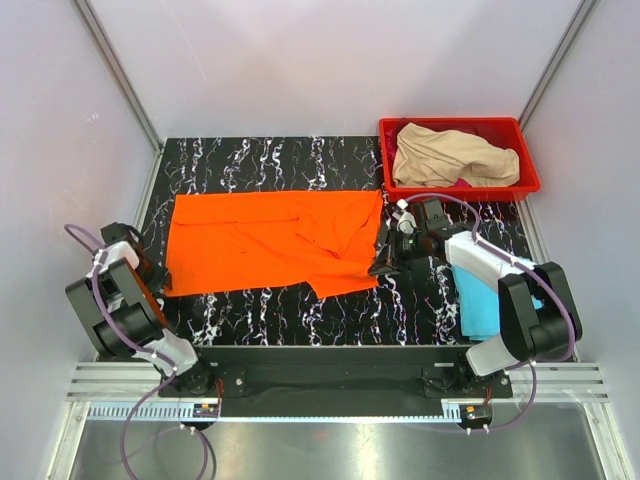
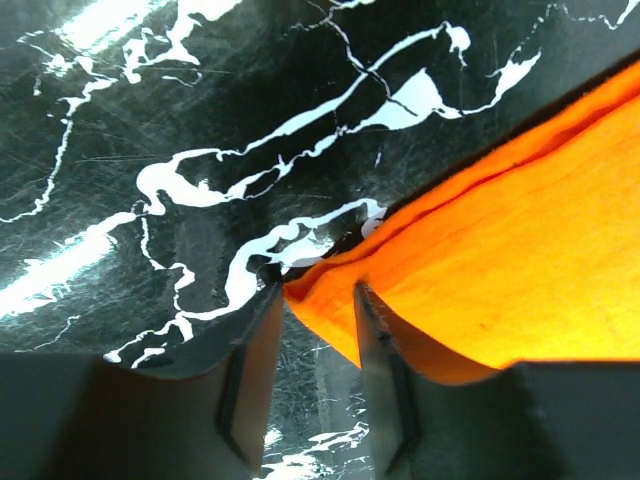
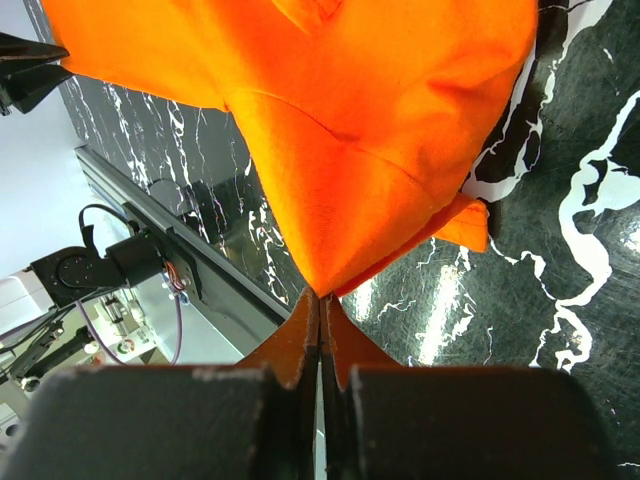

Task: Fold and stack the t-shirts
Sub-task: Fold the tshirt

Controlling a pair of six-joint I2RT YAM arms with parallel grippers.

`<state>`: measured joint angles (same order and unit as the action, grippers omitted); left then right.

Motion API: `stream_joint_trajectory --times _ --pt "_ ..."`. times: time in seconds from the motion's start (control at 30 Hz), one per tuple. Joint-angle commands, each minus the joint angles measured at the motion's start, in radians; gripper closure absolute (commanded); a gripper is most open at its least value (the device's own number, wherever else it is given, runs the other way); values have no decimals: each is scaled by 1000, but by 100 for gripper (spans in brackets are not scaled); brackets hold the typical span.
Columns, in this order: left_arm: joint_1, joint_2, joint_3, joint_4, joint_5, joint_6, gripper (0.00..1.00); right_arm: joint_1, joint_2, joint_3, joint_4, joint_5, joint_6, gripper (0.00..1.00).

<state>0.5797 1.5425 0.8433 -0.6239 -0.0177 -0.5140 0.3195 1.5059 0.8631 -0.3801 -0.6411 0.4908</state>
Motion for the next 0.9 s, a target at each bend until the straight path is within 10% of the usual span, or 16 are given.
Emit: stream_joint_trajectory --times 0.0,0.23,0.87 --pt "-4 34 -7 87 -36 6 68 -2 2 36 4 -8 -17 100" --pt "-6 35 7 75 -19 55 100 -2 -6 33 -16 4 -17 100" --pt "-63 -182 62 0 -53 215 100 -23 -105 -19 27 -97 111 100"
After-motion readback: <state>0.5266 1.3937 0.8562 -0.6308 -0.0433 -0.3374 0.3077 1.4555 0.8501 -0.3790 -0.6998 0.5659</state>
